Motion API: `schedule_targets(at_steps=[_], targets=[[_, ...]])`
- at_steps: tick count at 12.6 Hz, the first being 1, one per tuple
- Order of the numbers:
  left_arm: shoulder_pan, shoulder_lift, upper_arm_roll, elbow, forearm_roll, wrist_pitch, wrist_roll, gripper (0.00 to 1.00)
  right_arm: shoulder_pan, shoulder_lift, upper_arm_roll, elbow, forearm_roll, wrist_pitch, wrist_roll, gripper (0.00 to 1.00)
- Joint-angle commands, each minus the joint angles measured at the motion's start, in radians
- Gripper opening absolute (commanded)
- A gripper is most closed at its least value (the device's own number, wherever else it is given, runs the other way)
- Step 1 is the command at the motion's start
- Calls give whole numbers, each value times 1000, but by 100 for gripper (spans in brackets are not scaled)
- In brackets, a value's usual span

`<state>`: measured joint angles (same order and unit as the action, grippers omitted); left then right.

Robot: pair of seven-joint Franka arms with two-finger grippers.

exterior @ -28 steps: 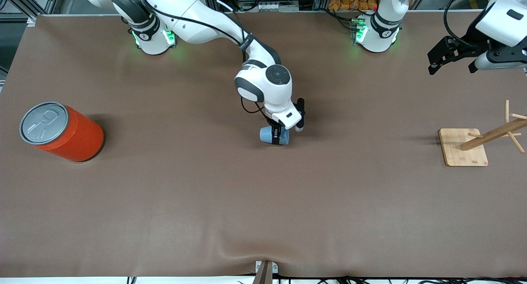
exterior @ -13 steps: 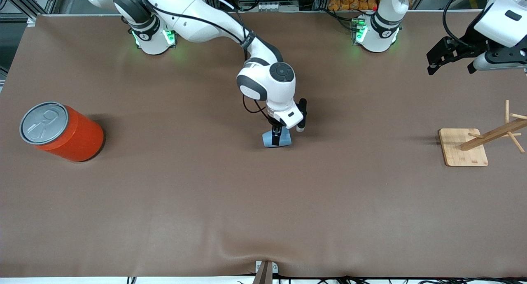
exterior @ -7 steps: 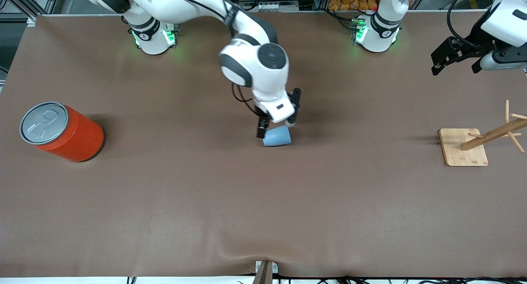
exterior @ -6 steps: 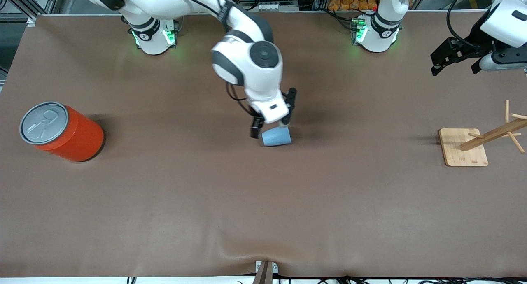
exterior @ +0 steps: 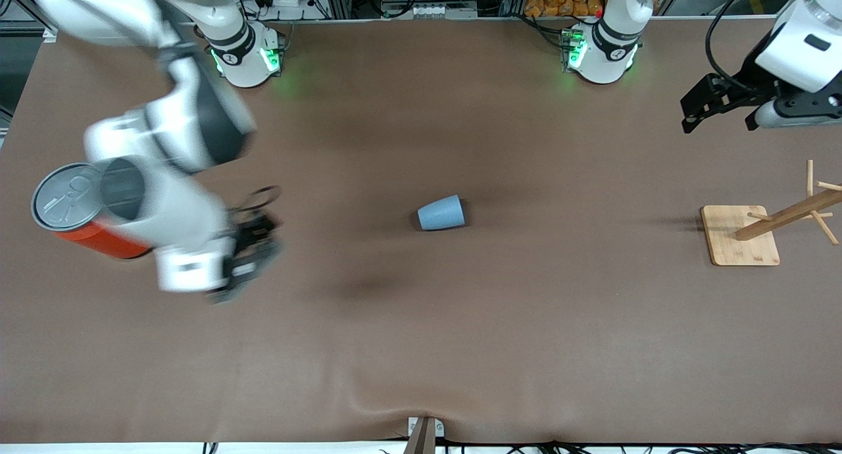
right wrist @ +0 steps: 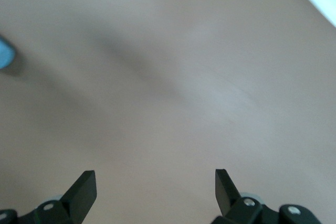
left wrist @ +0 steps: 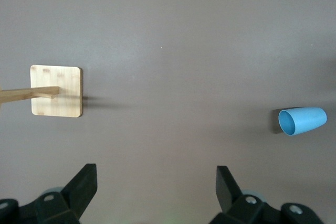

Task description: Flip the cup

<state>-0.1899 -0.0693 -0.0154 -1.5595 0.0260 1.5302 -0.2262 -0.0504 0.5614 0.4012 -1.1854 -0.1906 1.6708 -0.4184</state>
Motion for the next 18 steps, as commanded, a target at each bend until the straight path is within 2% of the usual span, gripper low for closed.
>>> schedule_targets(at_steps=[1,2,3,5,6,8,11,14,18], targets=[[-6,17,-5,9,-12,18,-4,100,-60,-2,-63,20,31,-23,-93,100],[-8,17,-12,10,-14,21,-4,100,-55,-17,-121,21,39,-26,-208,100],[-6,17,-26,10,-23,31,-5,100,-54,-44,-177,9,90,-32,-255,100],[-2,16,-37,10,-26,31,-4,100,-4,-115,-339,-6,239,-103,-139,100],[0,17,-38,10,-26,31,-1,100,32,-144,-407,-11,259,-144,-23,100],[3,17,-38,7,-24,30,2,100,38,-199,-424,-31,238,-166,168,100],[6,6,-38,7,-24,21,11,100,40,-280,-449,-115,240,-164,447,100],[-5,6,-52,4,-26,1,-10,100,37,-386,-452,-256,254,-126,561,100],[-6,25,-121,-7,-24,-2,-162,100,37,-431,-464,-318,254,-117,636,100]])
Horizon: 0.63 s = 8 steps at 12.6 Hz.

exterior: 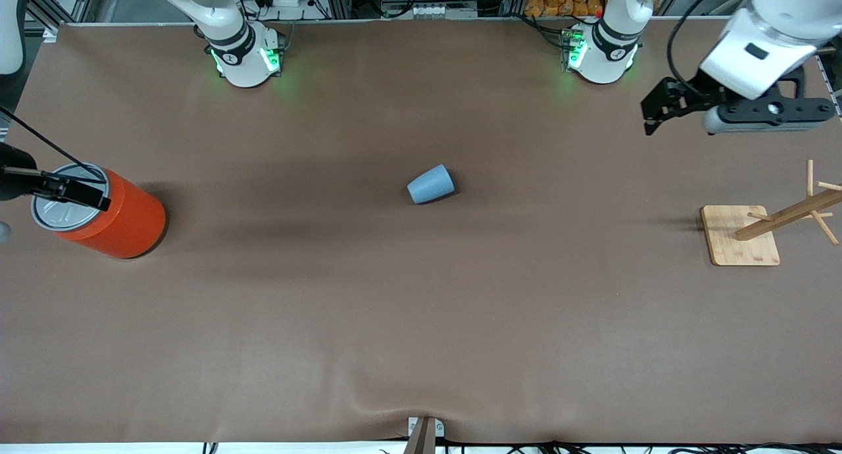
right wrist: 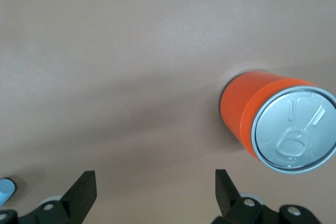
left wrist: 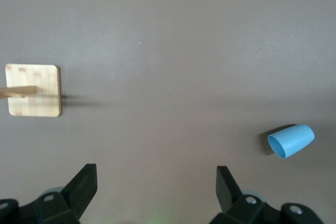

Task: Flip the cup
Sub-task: 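Reach the left gripper toward the cup lying on its side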

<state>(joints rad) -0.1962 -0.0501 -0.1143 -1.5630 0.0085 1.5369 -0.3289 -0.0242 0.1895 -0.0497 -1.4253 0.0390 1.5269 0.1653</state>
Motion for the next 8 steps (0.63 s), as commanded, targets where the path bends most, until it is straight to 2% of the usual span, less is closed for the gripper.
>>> schedule_targets(at_steps=[1,3,5,7,8], targets=[[0,21,-28,-2,-5,-9,-68,100,9,-70,-19,-93,24,32,75,100],[-2,44,-36,3,-5,-4,-71,100,-2,-61,-57,-78,53,36,31,100],[-26,84,-57,6,-5,12,-100,100,13,-45,-128,-54,74,16,-44,100],[-69,140,-88,3,-7,47,-117,100,24,-54,-127,-44,59,4,-64,100],[-87,171,-93,-3,-15,57,-145,100,27,-86,-124,-50,71,-46,-87,100]])
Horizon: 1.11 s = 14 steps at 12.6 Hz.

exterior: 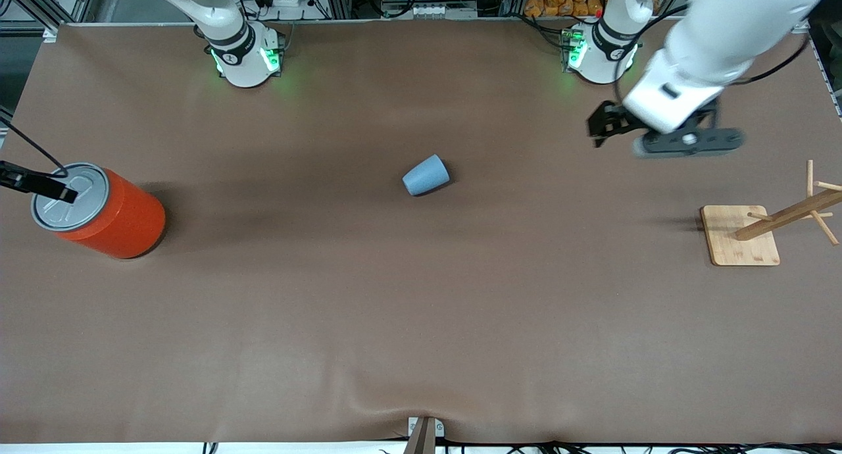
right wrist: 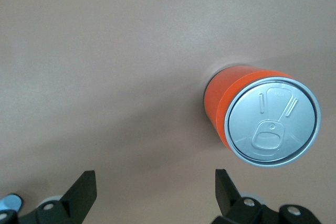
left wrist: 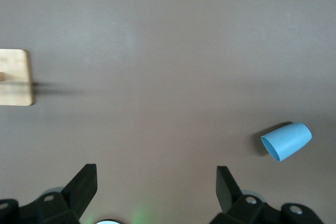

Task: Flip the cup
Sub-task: 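Reach the left gripper toward the cup lying on its side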

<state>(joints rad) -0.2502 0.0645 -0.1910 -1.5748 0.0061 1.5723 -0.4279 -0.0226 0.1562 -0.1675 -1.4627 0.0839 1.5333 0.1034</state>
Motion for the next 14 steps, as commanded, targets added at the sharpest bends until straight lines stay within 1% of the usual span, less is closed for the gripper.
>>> schedule_targets(at_steps=[1,2,3,4,6,7,9,10,11,12,13,14], targets=[[-58,75,-28,-17,-47,25,-102,100,39,-82,-1,-36,16,17,-28,100],[-70,75,-33,-63,-92,56,-199,100,49,-120,8,-97,16,57,-19,100],[-84,71,-53,-114,-124,104,-301,100,44,-145,8,-138,16,89,-7,100],[-89,69,-71,-154,-148,144,-371,100,41,-150,6,-145,16,91,-5,100],[-89,67,-99,-226,-248,239,-475,100,39,-148,8,-142,14,90,12,100],[-89,64,-111,-270,-286,297,-524,100,35,-138,13,-113,5,88,0,100],[-87,61,-157,-342,-301,388,-630,100,30,-87,11,19,-19,-11,1,100],[-87,61,-174,-362,-316,420,-696,100,30,-84,11,47,-15,-28,7,100],[-89,61,-180,-391,-355,466,-742,100,33,-86,11,42,-10,-30,15,100],[-87,55,-198,-446,-420,535,-746,100,33,-90,10,39,-4,-35,16,100],[-87,46,-226,-517,-479,634,-746,100,32,-90,8,38,0,-29,16,100],[-87,44,-257,-577,-494,722,-746,100,35,-90,8,38,0,-28,16,100]])
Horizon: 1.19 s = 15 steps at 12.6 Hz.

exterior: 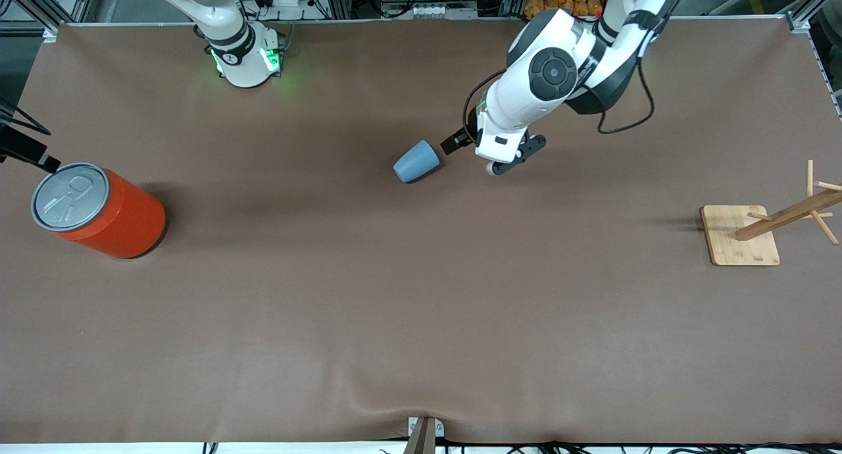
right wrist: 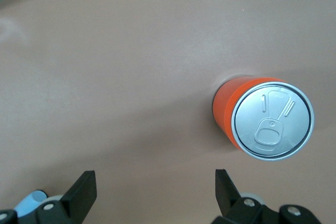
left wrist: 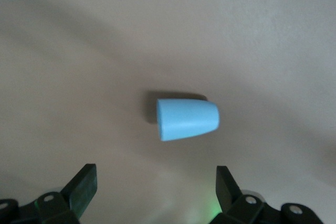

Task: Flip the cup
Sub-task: 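Reach the left gripper toward the cup lying on its side, then close the left gripper on the cup's base end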

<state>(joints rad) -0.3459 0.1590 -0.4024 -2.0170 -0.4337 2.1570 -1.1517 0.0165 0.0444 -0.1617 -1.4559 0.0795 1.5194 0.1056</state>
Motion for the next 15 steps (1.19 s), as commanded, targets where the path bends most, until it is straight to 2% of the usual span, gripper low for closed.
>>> schedule_targets(at_steps=[1,5,8,9,15], targets=[[8,-45,-76,-184,-57,223,-22,100,-1,22,2,31,6,-18,14,100],[7,-26,-159,-311,-149,492,-23,100,2,22,5,29,6,-15,14,100],[5,-12,-246,-373,-353,761,-13,100,3,22,5,29,6,-18,14,100],[5,14,-269,-377,-379,835,-2,100,3,22,5,29,6,-18,14,100],[1,112,-286,-422,-382,1004,55,100,5,22,5,29,14,-18,14,100]])
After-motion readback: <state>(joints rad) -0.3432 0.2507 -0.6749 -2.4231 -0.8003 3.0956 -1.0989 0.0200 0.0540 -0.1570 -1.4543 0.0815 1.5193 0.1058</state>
